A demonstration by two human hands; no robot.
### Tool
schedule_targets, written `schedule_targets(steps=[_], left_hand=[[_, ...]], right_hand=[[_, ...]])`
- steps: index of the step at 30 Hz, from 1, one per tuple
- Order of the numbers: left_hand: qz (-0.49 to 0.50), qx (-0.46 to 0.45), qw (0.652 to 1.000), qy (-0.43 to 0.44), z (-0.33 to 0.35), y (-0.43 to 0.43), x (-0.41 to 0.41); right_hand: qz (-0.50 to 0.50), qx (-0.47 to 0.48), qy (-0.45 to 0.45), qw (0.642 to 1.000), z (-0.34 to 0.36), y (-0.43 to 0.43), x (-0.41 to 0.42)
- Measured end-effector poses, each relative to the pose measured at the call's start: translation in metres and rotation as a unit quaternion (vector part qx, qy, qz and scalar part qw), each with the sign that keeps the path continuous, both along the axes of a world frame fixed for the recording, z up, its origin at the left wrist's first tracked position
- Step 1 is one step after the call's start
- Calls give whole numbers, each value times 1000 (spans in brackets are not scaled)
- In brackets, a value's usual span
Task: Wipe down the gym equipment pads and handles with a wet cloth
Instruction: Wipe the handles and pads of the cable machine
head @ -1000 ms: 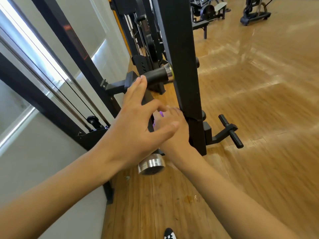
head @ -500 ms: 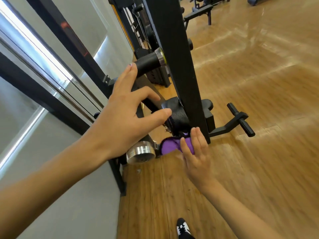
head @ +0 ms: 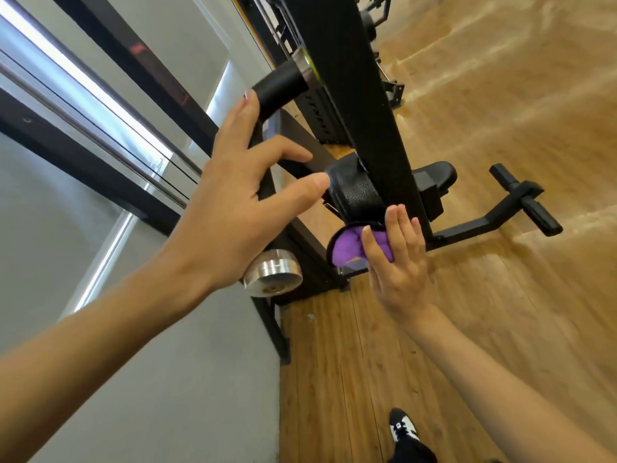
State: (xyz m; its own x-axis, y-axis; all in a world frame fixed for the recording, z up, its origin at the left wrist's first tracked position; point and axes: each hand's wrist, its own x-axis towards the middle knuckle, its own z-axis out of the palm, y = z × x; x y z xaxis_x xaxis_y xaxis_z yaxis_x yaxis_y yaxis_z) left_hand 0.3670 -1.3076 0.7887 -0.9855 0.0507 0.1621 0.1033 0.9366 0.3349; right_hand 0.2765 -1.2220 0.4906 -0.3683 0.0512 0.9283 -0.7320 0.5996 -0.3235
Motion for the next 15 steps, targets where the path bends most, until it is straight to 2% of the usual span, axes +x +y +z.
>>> schedule_targets(steps=[2,5,9,11,15], left_hand=[[-3,6,1000,0,-2,-3,-2],[-17,27,999,13,-5,-9,-1],[-30,29,999,24,-9,-14,-10],[-33,22,999,28,-11,-21,-15],[-30,12,999,44,-15,-38,-24]], right_hand=[[13,-3,4,1000,-1,0,0],[2,8,-43,999,-9,-5,17],[-25,-29,-83,996,86,-24,-10],[-31,-1,-99,995,112,-34,-24],[22,131,-62,989,79,-27,-12]])
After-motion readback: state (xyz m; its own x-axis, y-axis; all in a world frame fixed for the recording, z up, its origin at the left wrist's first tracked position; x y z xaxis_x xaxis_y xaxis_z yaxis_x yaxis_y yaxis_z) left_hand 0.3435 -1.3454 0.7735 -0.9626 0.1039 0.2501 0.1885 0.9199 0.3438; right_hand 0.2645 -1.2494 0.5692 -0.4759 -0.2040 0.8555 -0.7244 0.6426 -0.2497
